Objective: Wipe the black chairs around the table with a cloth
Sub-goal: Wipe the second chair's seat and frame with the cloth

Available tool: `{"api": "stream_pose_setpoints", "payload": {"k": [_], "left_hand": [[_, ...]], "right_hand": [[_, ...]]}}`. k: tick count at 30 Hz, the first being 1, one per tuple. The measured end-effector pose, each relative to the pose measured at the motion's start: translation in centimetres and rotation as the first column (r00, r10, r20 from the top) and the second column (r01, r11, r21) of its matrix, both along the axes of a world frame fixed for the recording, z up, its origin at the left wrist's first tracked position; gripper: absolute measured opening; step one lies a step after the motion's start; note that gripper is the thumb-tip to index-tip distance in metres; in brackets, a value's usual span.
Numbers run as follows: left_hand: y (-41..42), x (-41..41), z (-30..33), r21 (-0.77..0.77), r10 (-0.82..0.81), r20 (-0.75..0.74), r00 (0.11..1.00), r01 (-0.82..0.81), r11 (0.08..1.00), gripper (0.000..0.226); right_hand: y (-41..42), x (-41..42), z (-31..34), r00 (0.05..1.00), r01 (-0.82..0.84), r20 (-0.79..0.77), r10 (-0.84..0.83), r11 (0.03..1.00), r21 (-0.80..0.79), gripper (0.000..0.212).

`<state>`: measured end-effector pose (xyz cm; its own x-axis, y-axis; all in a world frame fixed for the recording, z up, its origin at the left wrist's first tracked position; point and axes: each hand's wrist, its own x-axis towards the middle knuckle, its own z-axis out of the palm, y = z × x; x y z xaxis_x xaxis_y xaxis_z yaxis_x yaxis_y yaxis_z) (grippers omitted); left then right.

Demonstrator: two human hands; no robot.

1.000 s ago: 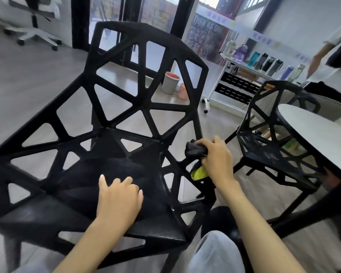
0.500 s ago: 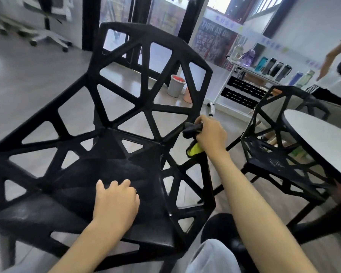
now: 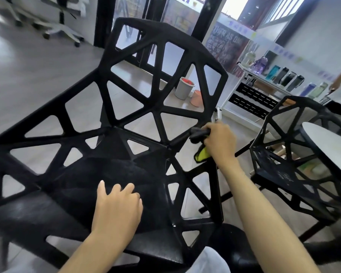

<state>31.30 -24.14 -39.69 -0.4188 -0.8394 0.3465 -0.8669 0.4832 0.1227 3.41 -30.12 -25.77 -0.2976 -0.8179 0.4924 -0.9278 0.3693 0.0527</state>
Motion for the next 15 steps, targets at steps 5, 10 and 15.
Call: {"api": "stream_pose_setpoints", "payload": {"k": [5, 10, 15], "left_hand": [[-0.2, -0.4, 0.3, 0.017, 0.017, 0.005, 1.000, -0.017, 1.000, 0.038], [0.1, -0.8, 0.4, 0.016, 0.023, 0.022, 1.000, -0.023, 1.000, 0.040], [0.6, -0.6, 0.2, 0.018, 0.037, 0.044, 0.998, -0.037, 0.999, 0.037]], "right_hand": [[-5.6, -1.4, 2.4, 0.995, 0.077, -0.062, -0.075, 0.997, 0.023, 0.024], [-5.7, 0.6, -2.7, 0.960, -0.054, -0.264, 0.096, 0.986, 0.160, 0.023], [-6.5, 3.5, -7.1, 0.960, -0.099, -0.223, 0.168, 0.951, 0.293, 0.026]]}}
